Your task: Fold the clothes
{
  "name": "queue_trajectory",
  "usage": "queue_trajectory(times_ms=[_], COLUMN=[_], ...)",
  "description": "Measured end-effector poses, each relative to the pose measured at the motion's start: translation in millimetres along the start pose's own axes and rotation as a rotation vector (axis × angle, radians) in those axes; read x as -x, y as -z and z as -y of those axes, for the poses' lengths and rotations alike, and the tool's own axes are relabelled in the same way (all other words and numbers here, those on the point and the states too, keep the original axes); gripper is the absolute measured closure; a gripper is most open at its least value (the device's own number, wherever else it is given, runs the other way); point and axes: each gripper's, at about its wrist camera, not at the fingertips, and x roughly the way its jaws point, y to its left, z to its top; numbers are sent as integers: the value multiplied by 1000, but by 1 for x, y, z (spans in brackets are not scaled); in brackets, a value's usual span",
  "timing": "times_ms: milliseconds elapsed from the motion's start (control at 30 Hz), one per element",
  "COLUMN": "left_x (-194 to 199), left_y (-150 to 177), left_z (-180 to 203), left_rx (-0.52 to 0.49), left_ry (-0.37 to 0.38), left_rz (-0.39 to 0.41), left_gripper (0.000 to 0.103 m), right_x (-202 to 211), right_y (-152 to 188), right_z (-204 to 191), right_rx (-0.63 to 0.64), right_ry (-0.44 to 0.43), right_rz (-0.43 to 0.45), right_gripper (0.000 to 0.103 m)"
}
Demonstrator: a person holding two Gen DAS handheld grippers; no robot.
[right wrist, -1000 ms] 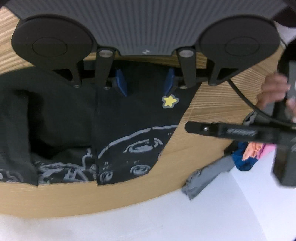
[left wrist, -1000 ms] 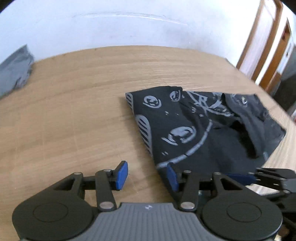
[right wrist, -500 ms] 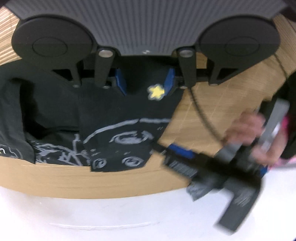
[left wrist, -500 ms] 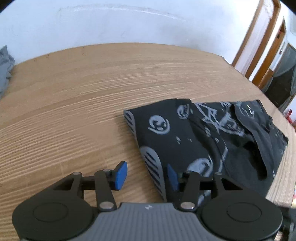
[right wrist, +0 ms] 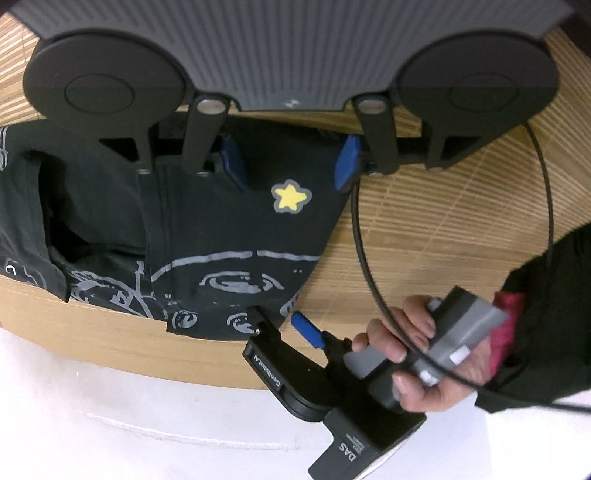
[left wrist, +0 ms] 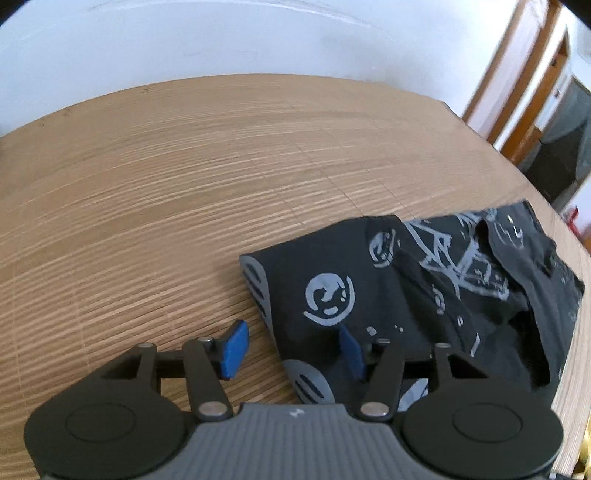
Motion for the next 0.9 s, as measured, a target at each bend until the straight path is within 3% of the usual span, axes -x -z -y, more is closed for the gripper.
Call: queue_trajectory(times_ms=[200,333,467,700,900], left_x=[4,6,3,-3,-10], left_y=[-3,-9,-8,-12,-15], left_z=[-5,-4,-7,-11,11], left_rx=[-50,-51,-27,80,-12], left_ry=[15,-2,7,15,-54], left_rz=[-42,-29,-30,5,1], left_gripper=[44,44,44,38,39], right_x=[1,0,-2,-2,1], right_y=[0,-2,9,8,8], right_z=[-6,-25,-48,-35,-40], right_rx=[24,73,209,96,117], right_ry=[-16,-48,21,70,68], right_rz=[-7,-27,6,-13,-6], right_gripper=[47,45,42,43,60])
